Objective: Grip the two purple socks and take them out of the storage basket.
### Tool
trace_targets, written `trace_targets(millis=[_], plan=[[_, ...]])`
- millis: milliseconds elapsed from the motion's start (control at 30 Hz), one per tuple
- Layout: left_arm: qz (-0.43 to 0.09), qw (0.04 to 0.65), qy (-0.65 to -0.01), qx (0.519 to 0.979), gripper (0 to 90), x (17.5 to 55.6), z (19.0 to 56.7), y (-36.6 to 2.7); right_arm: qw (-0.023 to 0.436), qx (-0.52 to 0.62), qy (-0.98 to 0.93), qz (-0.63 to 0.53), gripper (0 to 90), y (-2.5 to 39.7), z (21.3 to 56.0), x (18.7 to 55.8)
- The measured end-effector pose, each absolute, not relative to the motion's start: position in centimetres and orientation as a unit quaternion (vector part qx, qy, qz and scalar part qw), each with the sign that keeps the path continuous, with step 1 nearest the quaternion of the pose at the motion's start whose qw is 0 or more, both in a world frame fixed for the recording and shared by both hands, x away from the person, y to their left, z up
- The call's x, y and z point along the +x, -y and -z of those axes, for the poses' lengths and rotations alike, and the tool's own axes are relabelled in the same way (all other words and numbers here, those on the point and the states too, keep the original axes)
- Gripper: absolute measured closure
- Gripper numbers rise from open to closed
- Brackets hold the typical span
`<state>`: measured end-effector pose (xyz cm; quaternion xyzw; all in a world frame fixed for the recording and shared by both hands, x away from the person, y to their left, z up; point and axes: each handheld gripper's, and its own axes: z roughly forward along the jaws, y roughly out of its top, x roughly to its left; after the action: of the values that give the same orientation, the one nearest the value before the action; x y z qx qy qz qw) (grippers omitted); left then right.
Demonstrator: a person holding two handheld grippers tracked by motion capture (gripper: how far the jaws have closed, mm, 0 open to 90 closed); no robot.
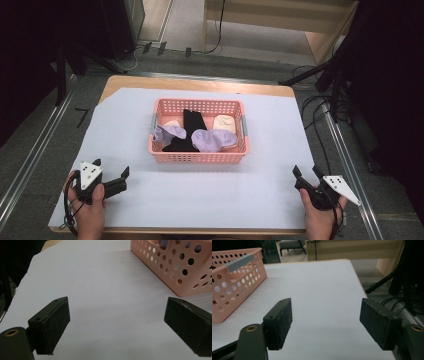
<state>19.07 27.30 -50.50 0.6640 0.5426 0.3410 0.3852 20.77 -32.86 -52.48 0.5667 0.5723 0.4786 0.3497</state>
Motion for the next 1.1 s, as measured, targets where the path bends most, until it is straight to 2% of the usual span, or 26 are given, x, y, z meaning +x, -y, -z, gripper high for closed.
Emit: trace_targets(millis=[300, 667, 700, 1100], plan=[[-0.341, 0.386, -0.539, 0.667, 7.3, 19.1, 50.5, -27.3, 0.348, 0.552, -0.590, -0.476, 24.0, 30.7, 50.6, 21.2], [-0.341, 0.387, -0.538, 0.667, 7.3, 19.1, 50.5, -27.3, 0.332, 0.518, -0.611, -0.498, 34.3, 26.0, 47.9, 23.0], [-0.340, 0.386, -0.538, 0.667, 7.3, 19.1, 50.5, -27.3, 0.332, 0.507, -0.614, -0.506, 37.3, 25.0, 47.4, 23.4], [-0.340, 0.384, -0.538, 0.669, 7.3, 19.1, 50.5, -27.2, 0.323, 0.472, -0.632, -0.523, 44.5, 20.4, 45.6, 25.5]])
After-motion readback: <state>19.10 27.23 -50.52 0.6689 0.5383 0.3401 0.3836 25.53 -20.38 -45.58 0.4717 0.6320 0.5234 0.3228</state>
